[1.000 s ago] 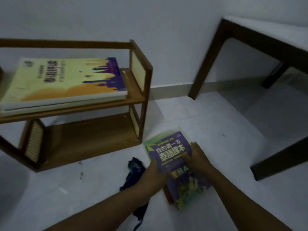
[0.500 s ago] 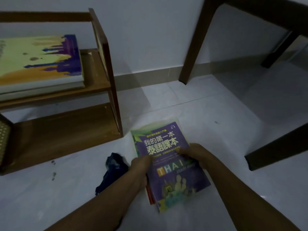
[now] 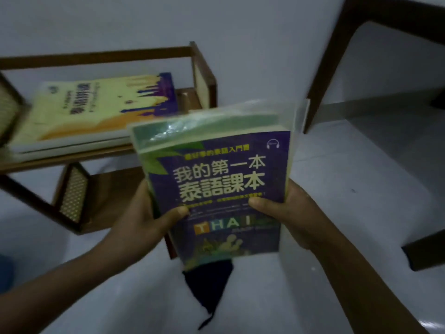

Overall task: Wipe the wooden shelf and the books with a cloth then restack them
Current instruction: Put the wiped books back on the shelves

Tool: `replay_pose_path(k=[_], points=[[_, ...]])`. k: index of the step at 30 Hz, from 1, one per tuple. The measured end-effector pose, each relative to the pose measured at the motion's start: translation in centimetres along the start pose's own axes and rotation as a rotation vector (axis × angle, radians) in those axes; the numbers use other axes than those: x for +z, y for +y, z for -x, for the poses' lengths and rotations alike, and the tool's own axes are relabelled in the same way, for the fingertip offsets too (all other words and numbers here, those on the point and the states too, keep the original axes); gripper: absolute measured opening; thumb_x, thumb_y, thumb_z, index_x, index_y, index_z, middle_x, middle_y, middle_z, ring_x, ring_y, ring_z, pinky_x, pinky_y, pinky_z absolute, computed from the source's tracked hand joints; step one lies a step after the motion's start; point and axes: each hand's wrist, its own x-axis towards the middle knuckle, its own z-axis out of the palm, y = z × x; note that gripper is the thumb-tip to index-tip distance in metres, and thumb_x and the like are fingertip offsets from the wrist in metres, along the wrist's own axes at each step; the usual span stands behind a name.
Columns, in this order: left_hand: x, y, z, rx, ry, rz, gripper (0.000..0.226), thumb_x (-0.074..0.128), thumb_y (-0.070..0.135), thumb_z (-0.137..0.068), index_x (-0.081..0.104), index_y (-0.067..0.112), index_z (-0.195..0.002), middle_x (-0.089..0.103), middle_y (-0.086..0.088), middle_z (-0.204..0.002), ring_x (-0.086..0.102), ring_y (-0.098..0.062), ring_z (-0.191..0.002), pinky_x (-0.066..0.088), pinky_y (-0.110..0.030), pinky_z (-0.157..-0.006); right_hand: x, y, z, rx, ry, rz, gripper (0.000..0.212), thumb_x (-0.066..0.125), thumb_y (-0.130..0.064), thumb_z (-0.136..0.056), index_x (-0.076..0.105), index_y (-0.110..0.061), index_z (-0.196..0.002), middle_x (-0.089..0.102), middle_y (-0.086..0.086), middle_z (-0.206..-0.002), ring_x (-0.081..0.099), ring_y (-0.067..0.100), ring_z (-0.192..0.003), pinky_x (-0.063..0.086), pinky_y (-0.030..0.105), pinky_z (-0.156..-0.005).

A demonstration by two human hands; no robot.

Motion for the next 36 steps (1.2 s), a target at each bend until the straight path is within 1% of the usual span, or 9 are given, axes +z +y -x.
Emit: replay_pose_path(k=[5,8,12,17,20,23,28,32,36], points=[[-7.7,-0.4,4.6,0.001,0.143,-0.198,0.046,0.064,0.010,-0.081,0.051,0.024,-0.123,0.066,0.027,-0.110,0.060,0.007,-0.108,0.052,-0.009,-0.081,9.2,-0.2,-1.1,-0.087,-0.066,0.122,0.038,0.076,0.001,-0.076,0.065,-0.026,-0.101,0.074,-0.014,-0.091,0.069,0.001,-0.090,0.054,0.015,-0.075],[-11.1,-2.2,7.5,-0.043,0.157,-0.291,0.046,0.063,0.020,-0.081,0.051,0.012,-0.125,0.064,0.017,-0.113,0.061,-0.002,-0.107,0.057,-0.023,-0.083,13.4,1.8,-0.4,-0.039,-0.103,0.165,0.033,0.076,-0.001,-0.077,0.066,-0.015,-0.104,0.071,-0.010,-0.093,0.067,-0.001,-0.087,0.051,0.011,-0.070],[-13.6,-5.3,10.7,-0.124,0.190,-0.244,0.048,0.071,0.029,-0.078,0.052,0.020,-0.122,0.065,0.009,-0.113,0.062,-0.008,-0.109,0.056,-0.039,-0.090,17.1,4.8,0.8,-0.004,-0.105,0.202,0.027,0.076,-0.001,-0.077,0.067,-0.024,-0.088,0.071,-0.016,-0.078,0.066,-0.006,-0.078,0.048,0.007,-0.064],[-13.9,-7.9,13.3,-0.167,0.246,-0.232,0.032,0.080,0.040,-0.072,0.063,0.054,-0.094,0.070,0.024,-0.098,0.066,0.002,-0.091,0.056,-0.020,-0.080,19.3,7.9,2.6,0.031,-0.126,0.312,0.030,0.077,-0.012,-0.079,0.061,-0.032,-0.094,0.067,-0.034,-0.084,0.063,-0.012,-0.086,0.050,0.007,-0.071],[-13.1,-8.6,13.5,-0.141,0.287,-0.199,0.032,0.082,0.035,-0.070,0.067,0.042,-0.097,0.070,0.024,-0.098,0.066,0.004,-0.091,0.051,-0.008,-0.075,19.7,8.3,3.3,0.077,-0.156,0.332,0.035,0.079,-0.044,-0.072,0.055,-0.039,-0.098,0.066,-0.031,-0.088,0.060,-0.012,-0.091,0.047,0.011,-0.080],[-12.6,-9.3,13.4,-0.162,0.314,-0.143,0.038,0.085,0.033,-0.067,0.068,0.029,-0.101,0.071,0.019,-0.099,0.066,0.002,-0.092,0.054,-0.014,-0.076,20.0,8.2,3.6,0.152,-0.256,0.329,0.038,0.080,-0.031,-0.075,0.050,-0.040,-0.096,0.064,-0.022,-0.083,0.058,-0.013,-0.089,0.043,0.012,-0.084],[-12.8,-8.4,13.2,-0.113,0.369,-0.099,0.048,0.081,0.023,-0.064,0.062,0.057,-0.093,0.070,0.028,-0.096,0.066,0.005,-0.090,0.053,-0.009,-0.070,19.9,7.9,2.5,0.074,-0.176,0.222,0.031,0.075,-0.004,-0.079,0.065,-0.024,-0.101,0.072,-0.015,-0.093,0.068,0.005,-0.092,0.056,0.022,-0.075],[-13.1,-7.8,13.4,-0.167,0.321,-0.054,0.043,0.085,0.049,-0.057,0.061,0.064,-0.089,0.069,0.033,-0.094,0.065,0.009,-0.090,0.057,-0.017,-0.071,20.1,8.7,2.2,0.084,-0.161,0.182,0.027,0.075,-0.003,-0.079,0.069,-0.020,-0.100,0.074,-0.006,-0.094,0.069,0.011,-0.094,0.057,0.027,-0.076],[-17.1,-3.4,12.4,0.050,0.277,-0.264,0.070,0.077,0.060,-0.057,0.055,0.035,-0.118,0.067,0.010,-0.114,0.063,-0.004,-0.106,0.055,-0.016,-0.082,20.0,8.9,1.7,0.089,-0.168,0.134,0.028,0.075,-0.002,-0.079,0.068,-0.020,-0.098,0.074,-0.006,-0.093,0.069,0.012,-0.092,0.057,0.026,-0.074]])
